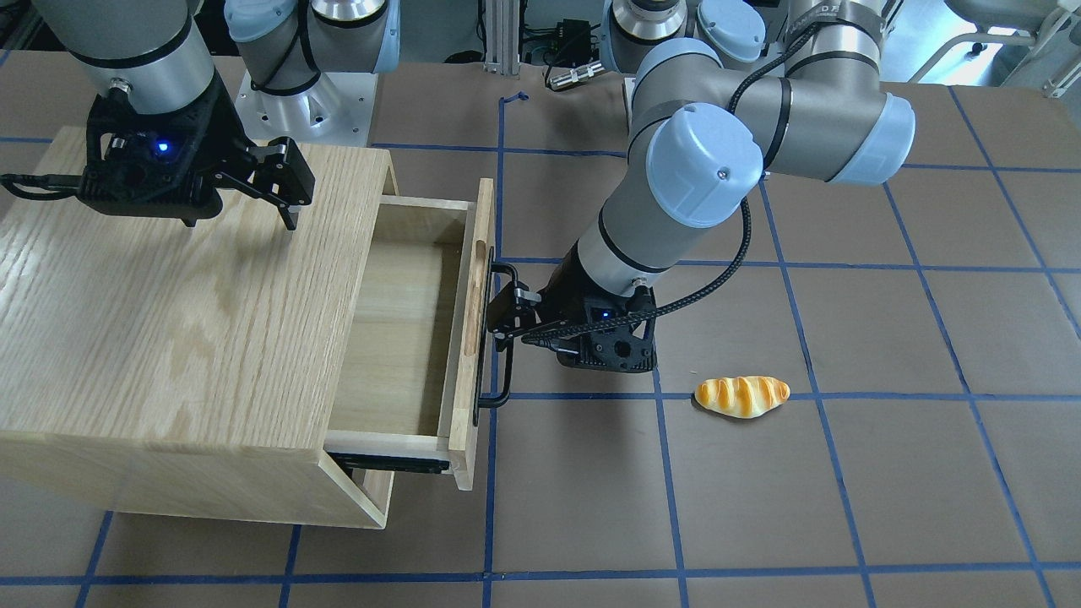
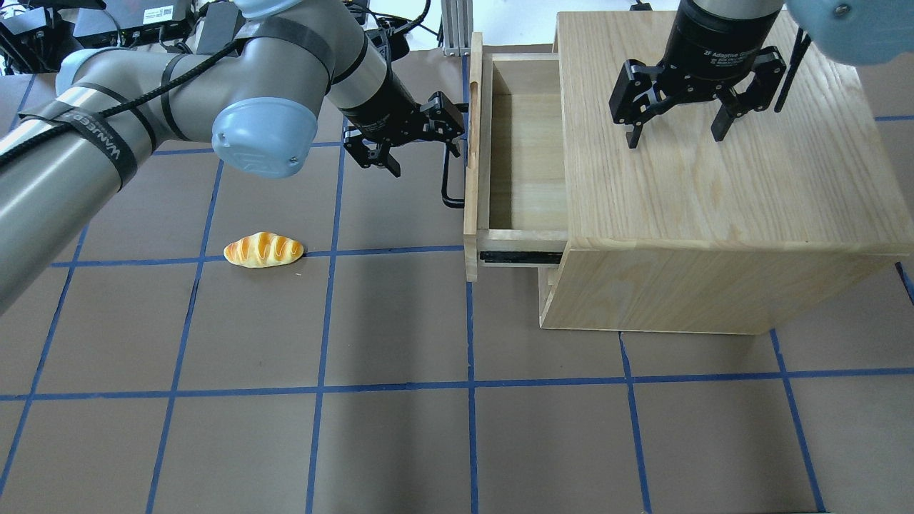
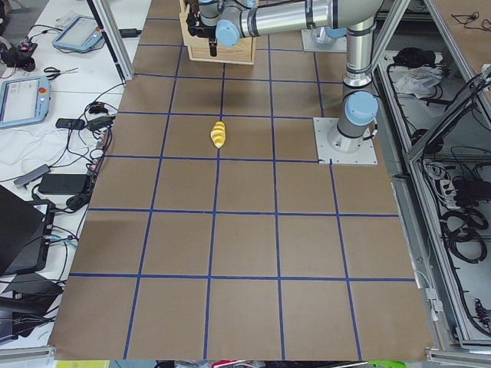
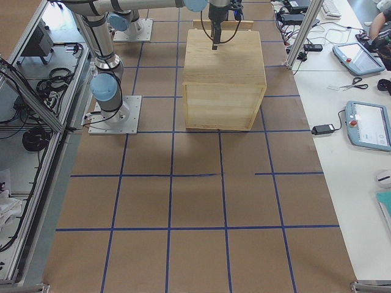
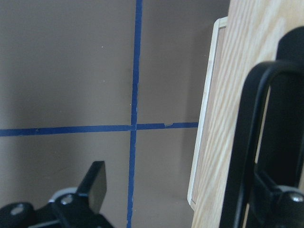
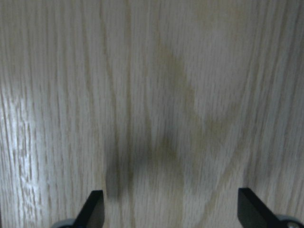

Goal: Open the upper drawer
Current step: 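Pull the drawer handle with the left gripper away from the cabinet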

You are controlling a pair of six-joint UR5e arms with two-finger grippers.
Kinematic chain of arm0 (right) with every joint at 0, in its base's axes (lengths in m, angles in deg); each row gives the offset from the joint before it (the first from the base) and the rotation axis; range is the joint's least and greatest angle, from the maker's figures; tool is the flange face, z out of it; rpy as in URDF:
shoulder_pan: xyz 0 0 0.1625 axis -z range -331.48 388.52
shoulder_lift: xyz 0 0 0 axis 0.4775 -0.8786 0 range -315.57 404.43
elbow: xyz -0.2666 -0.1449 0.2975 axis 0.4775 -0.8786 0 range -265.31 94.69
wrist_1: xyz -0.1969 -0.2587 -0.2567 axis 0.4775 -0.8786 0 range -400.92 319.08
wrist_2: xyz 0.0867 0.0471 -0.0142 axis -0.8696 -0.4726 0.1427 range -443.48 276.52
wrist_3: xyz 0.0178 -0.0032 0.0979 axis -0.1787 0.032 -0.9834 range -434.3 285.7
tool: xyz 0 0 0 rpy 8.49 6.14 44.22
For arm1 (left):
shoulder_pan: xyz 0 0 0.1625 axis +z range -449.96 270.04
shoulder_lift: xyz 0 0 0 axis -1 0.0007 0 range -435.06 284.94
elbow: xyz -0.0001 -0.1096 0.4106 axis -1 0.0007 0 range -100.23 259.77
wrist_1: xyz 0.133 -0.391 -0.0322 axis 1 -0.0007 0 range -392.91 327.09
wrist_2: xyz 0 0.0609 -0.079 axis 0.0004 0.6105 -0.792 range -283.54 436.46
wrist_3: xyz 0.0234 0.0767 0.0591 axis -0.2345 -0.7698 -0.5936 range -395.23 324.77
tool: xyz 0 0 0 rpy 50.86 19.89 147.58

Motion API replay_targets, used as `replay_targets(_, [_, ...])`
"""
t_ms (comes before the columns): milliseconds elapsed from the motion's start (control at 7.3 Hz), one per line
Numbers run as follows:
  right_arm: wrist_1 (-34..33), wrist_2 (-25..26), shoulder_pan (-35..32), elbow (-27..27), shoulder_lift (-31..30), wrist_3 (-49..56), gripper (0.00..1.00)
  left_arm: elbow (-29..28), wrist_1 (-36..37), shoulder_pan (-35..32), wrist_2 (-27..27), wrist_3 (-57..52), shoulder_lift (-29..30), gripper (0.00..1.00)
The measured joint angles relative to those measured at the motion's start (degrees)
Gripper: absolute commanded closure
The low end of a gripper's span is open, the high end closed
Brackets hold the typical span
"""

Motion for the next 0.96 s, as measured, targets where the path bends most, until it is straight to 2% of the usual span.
replay_targets(959, [0.0,0.0,0.0,0.0,0.0,0.0,0.0,0.0,-5.0,5.4,0.1,-6.0,-1.6,0.0])
